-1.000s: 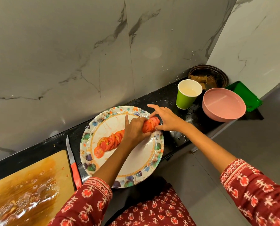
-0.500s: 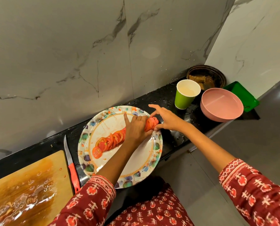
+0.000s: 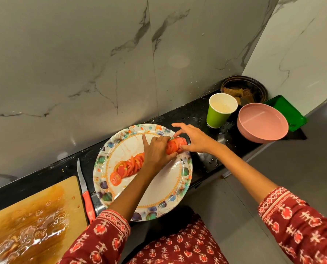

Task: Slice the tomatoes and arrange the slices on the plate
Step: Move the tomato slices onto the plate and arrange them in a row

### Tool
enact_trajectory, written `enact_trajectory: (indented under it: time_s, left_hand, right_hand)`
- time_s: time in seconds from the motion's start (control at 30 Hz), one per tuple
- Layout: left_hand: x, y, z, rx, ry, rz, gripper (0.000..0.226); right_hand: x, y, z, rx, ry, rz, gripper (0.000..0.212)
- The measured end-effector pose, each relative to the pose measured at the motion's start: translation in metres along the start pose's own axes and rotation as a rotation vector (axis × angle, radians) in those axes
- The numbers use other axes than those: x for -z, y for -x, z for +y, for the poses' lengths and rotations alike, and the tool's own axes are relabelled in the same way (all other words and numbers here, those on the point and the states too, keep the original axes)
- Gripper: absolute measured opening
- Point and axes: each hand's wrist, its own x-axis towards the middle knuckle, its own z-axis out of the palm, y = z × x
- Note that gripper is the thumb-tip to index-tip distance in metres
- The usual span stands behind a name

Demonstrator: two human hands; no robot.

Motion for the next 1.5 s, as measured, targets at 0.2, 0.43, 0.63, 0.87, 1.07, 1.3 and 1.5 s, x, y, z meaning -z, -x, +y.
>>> enact_trajectory:
  time_s: [0.2, 0.43, 0.63, 0.87, 1.07, 1.3, 1.5]
  left_hand:
    - [-0.001, 0.001, 0.0, 0.001, 0.026, 0.005, 0.061]
    - [-0.002, 0.007, 0.001, 0.004, 0.075, 0.053, 0.055]
    - [-0.003, 0.012, 0.002, 0.01, 0.15, 0.108, 0.052]
    - [-0.005, 0.015, 0.003, 0.006, 0.169, 0.147, 0.049]
    - [-0.002, 0.016, 0.004, 0.015, 0.179, 0.148, 0.052]
    - [-0.004, 0.013, 0.002, 0.002, 0.13, 0.108, 0.057]
    - [-0.007, 0.01, 0.001, 0.001, 0.12, 0.081, 0.059]
  right_hand:
    - [-0.005, -0.004, -0.009, 0.004, 0.033, -0.015, 0.08]
    - [-0.009, 0.0, -0.01, -0.007, -0.017, 0.047, 0.076]
    - [-0.004, -0.003, -0.01, -0.091, -0.078, 0.011, 0.069]
    - [0.001, -0.006, -0.022, -0.164, -0.243, -0.003, 0.064]
    - [0.003, -0.006, -0.02, -0.235, -0.336, 0.079, 0.062]
    - [0.004, -0.01, -0.013, -0.345, -0.351, 0.118, 0.062]
    - [0.005, -0.009, -0.007, -0.295, -0.345, 0.161, 0.066]
